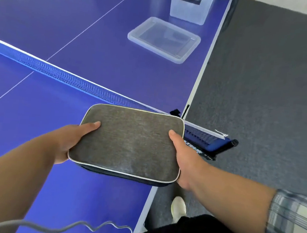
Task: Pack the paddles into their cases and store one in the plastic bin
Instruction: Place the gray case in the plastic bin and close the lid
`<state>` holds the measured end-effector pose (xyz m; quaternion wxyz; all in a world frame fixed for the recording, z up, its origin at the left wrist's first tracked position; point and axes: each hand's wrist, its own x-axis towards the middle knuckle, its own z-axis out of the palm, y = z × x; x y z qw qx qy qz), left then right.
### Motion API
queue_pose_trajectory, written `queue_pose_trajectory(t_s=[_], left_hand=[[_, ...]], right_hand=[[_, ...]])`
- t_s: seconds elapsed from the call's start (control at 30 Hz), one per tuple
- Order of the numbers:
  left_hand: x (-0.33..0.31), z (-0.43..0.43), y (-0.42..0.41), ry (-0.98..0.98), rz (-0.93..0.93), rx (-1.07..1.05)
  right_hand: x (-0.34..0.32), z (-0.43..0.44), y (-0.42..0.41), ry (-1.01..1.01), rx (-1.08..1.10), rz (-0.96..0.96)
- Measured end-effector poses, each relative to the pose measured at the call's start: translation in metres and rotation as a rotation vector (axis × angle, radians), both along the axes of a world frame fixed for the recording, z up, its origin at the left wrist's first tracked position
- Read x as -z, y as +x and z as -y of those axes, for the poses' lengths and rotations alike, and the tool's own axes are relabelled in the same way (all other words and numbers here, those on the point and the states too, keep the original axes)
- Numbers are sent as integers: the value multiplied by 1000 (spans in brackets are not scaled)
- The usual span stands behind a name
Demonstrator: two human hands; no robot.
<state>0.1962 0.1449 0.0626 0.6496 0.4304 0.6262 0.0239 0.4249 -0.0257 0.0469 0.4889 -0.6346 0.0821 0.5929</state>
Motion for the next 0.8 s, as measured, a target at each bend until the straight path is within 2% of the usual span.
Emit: queue_pose_trajectory(t_s=[0.17,0.33,0.5,0.8], left_hand=[[-76,16,34,120,28,75],[-130,49,105,238,57,57],[-163,94,221,323,93,22],[-174,184,449,322,259,73]], right_hand=[[-56,23,31,127,25,53],[-111,56,108,214,19,117],[-155,100,224,286,13,166],[-196,201,436,295,77,305]])
